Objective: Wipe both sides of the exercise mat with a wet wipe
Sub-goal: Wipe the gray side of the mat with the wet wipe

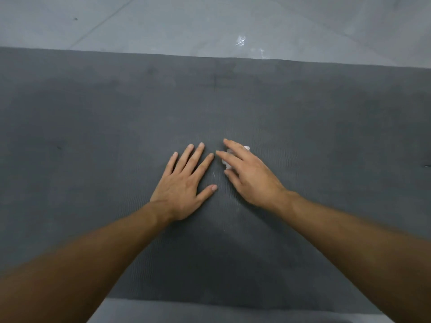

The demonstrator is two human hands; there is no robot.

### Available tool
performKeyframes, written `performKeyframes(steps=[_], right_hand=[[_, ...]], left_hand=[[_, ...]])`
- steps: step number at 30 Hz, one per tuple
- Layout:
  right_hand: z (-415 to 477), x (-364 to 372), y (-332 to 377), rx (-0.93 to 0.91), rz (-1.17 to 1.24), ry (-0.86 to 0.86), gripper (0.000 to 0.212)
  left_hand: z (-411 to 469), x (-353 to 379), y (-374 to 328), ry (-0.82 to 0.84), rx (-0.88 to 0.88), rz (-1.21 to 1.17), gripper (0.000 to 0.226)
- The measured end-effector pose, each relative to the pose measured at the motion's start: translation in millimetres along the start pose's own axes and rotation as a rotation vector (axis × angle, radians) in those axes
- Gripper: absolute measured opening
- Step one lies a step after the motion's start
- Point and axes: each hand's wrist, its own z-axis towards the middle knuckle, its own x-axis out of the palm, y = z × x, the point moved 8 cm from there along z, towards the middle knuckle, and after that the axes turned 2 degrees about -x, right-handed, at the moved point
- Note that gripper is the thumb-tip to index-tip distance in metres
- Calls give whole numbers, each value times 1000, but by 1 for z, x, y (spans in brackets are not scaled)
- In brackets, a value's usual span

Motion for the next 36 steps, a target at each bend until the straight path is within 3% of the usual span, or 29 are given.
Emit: performKeyframes(steps=[3, 6, 10, 16, 19, 22, 25, 27, 30, 32, 36], right_hand=[[-12, 10, -12, 52, -316, 108, 59], [-25, 7, -17, 195, -407, 65, 66], [-40, 12, -15, 330, -310, 38, 74], [-47, 27, 29, 88, -186, 154, 90], [-43, 25, 30, 99, -54, 200, 101], [-38, 11, 29, 101, 83, 201, 104], [-36, 0, 26, 137, 260, 168, 96], [-33, -8, 23, 199, 442, 51, 82], [-32, -17, 10, 425, 688, -169, 65], [-31, -15, 4, 554, 791, -183, 55], [-30, -10, 4, 635, 951, -189, 15]], left_hand=[[-2, -1, -4, -15, -8, 11, 81], [-3, 0, -10, -13, -58, -28, 78], [-4, -4, -24, -15, -141, -163, 70], [-4, -36, -27, -249, -177, -515, 38], [-1, -36, -26, -188, -154, -590, 42], [3, -30, -24, -75, -213, -975, 41], [10, -29, -23, -37, -306, -1218, 37], [11, -30, -20, -44, -391, -1284, 24], [9, -29, -17, -54, -506, -1410, 23], [7, -32, -15, -68, -574, -1571, 27], [4, -42, -11, -62, -667, -1762, 36]])
